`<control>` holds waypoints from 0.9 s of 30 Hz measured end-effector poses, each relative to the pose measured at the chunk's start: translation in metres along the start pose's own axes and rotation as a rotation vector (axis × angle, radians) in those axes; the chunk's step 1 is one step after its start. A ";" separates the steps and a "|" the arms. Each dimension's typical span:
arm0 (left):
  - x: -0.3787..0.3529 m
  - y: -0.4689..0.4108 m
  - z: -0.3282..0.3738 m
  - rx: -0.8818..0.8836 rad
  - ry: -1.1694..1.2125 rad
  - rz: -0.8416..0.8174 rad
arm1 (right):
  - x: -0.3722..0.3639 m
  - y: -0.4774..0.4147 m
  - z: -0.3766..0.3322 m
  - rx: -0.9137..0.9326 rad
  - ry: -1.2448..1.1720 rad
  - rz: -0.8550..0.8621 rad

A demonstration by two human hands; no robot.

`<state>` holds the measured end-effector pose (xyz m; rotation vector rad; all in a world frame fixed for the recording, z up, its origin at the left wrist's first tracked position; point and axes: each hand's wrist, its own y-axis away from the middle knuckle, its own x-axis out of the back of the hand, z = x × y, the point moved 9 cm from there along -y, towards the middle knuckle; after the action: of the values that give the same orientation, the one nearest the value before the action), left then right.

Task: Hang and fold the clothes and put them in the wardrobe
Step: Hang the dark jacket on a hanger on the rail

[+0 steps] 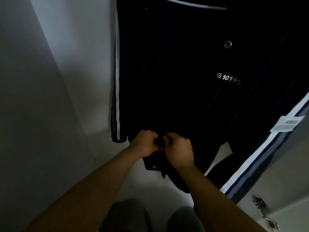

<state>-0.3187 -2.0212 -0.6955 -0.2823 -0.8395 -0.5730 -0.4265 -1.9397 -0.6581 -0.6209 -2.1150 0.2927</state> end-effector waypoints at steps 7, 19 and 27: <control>-0.006 -0.008 -0.016 -0.019 0.026 0.167 | 0.031 -0.013 -0.036 0.180 0.097 0.103; 0.053 -0.018 0.064 -0.283 0.134 0.265 | 0.115 -0.040 -0.099 0.361 0.180 0.499; 0.083 -0.004 0.086 -0.390 0.203 0.537 | 0.114 -0.023 -0.109 0.497 0.319 0.530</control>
<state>-0.3301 -2.0161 -0.5762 -0.7657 -0.4204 -0.2477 -0.4003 -1.9014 -0.5061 -0.8493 -1.4645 0.9169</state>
